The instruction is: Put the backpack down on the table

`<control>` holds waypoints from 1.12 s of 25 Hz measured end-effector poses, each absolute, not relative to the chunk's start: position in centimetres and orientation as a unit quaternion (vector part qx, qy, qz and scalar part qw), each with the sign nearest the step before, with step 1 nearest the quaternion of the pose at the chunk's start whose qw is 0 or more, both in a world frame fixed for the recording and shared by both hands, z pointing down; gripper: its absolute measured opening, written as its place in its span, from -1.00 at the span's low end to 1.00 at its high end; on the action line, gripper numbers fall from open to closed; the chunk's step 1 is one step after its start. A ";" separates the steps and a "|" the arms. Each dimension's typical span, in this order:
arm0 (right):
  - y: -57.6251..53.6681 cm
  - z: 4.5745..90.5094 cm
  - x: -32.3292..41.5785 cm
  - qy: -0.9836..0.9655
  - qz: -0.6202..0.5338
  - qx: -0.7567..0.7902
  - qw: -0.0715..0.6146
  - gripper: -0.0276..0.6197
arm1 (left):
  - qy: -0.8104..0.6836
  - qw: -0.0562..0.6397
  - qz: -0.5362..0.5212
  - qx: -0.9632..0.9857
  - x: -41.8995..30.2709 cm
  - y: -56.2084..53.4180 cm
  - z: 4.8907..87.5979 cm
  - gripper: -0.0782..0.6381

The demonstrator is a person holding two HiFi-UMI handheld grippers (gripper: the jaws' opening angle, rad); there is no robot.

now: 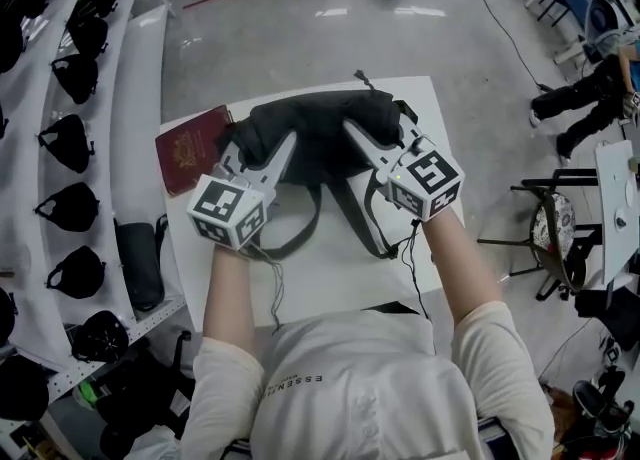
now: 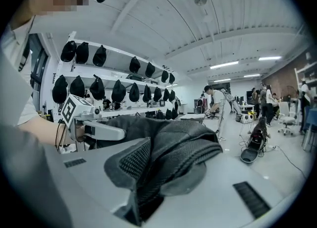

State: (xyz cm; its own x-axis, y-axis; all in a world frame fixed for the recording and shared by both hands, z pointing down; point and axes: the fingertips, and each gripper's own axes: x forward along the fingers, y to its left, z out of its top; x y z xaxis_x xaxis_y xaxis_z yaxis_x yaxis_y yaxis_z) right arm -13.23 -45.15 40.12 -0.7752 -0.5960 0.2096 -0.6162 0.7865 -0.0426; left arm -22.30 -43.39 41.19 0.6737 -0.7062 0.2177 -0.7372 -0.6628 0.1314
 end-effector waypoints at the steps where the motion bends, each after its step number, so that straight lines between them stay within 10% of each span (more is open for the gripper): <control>1: -44.8 40.4 -13.1 -0.939 0.062 0.325 0.091 -0.68 | -0.394 0.107 0.073 0.910 -22.2 -43.0 41.5 -0.58; 28: -33.0 45.2 -10.3 -0.930 0.159 0.326 0.056 -0.64 | -0.395 0.171 0.055 0.901 -20.3 -30.9 46.5 -0.56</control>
State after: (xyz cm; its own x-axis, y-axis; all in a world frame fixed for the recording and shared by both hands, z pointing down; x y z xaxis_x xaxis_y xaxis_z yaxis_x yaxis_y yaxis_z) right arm -10.34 -33.00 45.21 -0.7806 -0.5895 0.2078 -0.6250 0.7366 -0.2584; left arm -20.29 -30.87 46.47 0.6821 -0.6930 0.2334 -0.7303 -0.6296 0.2649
